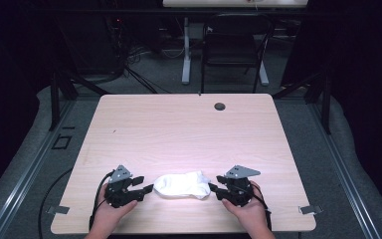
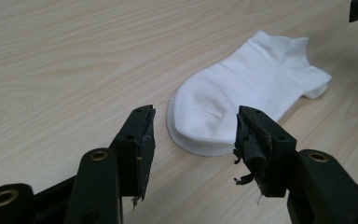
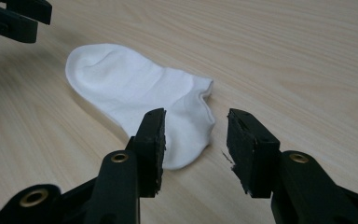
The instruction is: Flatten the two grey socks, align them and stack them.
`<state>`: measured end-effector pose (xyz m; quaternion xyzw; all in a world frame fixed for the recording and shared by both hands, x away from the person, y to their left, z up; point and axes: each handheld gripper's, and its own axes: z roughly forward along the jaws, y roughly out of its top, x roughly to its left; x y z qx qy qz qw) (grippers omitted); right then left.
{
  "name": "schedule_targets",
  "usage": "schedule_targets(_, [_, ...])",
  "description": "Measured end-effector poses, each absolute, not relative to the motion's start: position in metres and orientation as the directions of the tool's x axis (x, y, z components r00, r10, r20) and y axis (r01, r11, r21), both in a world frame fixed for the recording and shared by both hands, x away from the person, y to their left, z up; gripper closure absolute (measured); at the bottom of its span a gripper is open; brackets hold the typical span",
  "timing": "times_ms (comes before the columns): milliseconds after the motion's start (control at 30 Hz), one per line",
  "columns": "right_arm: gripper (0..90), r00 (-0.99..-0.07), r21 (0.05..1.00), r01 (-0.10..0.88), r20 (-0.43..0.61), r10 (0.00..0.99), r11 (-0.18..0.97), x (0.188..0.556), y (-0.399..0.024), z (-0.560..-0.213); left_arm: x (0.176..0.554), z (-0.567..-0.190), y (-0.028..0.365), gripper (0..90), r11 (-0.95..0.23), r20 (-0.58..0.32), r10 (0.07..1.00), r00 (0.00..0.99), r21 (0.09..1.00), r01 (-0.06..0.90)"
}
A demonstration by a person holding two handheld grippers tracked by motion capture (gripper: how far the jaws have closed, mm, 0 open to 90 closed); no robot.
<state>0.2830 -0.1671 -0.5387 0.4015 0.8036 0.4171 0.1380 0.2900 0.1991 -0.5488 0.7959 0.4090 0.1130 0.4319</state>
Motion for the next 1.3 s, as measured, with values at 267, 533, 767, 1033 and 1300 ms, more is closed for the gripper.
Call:
schedule_targets(267, [57.3, -0.652, 0.779, 0.527, 0.114, 0.750, 0.341, 0.267, -0.170, -0.534, 0.282, -0.549, 0.199, 47.3, -0.318, -0.165, 0.742, 0.650, 0.767, 0.557])
schedule_targets(533, [57.2, -0.665, 0.767, 0.528, 0.106, 0.739, 0.364, 0.262, -0.162, -0.542, 0.275, -0.552, 0.207, 47.4, -0.329, -0.160, 0.743, 0.650, 0.758, 0.563])
schedule_targets(767, [57.2, -0.672, 0.762, 0.517, 0.080, 0.736, 0.389, 0.264, -0.154, -0.552, 0.284, -0.559, 0.210, 47.3, -0.354, -0.115, 0.765, 0.634, 0.748, 0.562])
schedule_targets(1033, [57.1, -0.654, 0.766, 0.524, 0.082, 0.752, 0.372, 0.267, -0.154, -0.561, 0.284, -0.565, 0.200, 46.4, -0.382, -0.105, 0.747, 0.657, 0.741, 0.552])
schedule_targets(1300, [56.3, -0.635, 0.764, 0.538, 0.090, 0.767, 0.356, 0.272, -0.157, -0.566, 0.282, -0.566, 0.190, 45.6, -0.407, -0.092, 0.727, 0.681, 0.740, 0.535])
